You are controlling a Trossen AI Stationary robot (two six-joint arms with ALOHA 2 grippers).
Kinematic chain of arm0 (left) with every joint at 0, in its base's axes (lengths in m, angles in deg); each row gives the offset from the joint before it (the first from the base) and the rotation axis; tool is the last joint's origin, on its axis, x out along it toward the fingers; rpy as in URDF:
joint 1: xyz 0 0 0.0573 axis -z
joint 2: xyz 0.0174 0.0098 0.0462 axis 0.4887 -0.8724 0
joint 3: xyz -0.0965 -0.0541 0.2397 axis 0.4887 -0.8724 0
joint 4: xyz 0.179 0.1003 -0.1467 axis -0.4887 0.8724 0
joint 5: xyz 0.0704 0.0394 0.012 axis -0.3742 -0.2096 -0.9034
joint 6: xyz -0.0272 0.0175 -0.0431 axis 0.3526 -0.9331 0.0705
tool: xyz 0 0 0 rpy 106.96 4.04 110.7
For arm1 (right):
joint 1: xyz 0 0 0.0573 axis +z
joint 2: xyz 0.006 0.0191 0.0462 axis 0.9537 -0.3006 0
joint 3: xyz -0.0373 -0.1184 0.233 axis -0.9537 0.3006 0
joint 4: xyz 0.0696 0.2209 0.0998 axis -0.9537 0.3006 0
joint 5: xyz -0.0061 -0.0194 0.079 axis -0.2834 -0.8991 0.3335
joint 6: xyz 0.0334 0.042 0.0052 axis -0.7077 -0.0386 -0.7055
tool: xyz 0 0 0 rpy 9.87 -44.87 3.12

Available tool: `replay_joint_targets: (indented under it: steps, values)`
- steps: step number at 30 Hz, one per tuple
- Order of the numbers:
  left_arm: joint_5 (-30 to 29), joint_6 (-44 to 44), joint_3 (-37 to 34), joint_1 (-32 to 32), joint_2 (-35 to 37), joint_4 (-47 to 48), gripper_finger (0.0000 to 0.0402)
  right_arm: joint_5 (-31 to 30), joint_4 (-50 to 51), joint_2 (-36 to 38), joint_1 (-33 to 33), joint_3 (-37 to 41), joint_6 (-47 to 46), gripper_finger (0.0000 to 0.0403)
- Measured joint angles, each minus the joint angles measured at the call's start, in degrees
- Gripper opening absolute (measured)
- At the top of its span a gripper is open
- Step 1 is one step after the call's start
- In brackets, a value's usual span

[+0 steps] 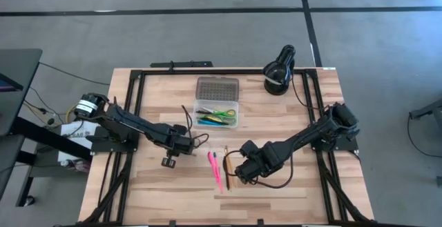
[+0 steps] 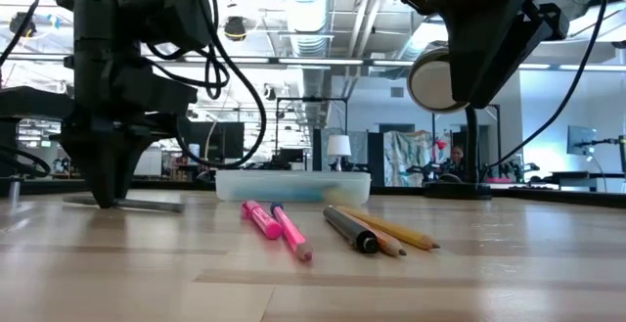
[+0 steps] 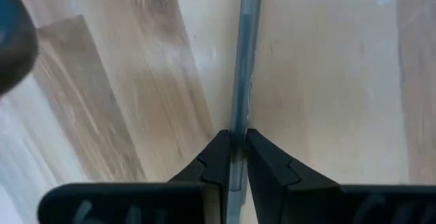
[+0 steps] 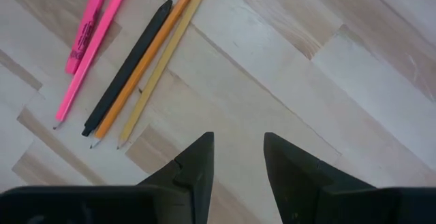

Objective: Pick & place school supplies into a supply box
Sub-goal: Put the gray pen into the supply box

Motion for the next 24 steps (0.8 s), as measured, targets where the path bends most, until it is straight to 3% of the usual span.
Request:
replay_joint_targets:
  steps: [11,24]
  values:
    - [-0.3,0.8,-0.1,0.0,0.8,0.5,0.0028,-0.2,0.0,0.0,0.0,0.0,-0.2,0.012]
    - [-4.6,4.1,-0.1,-3.7,11.3,-1.3,0.0028,-1.7,0.0,0.0,-0.7,0.0,0.4,0.012]
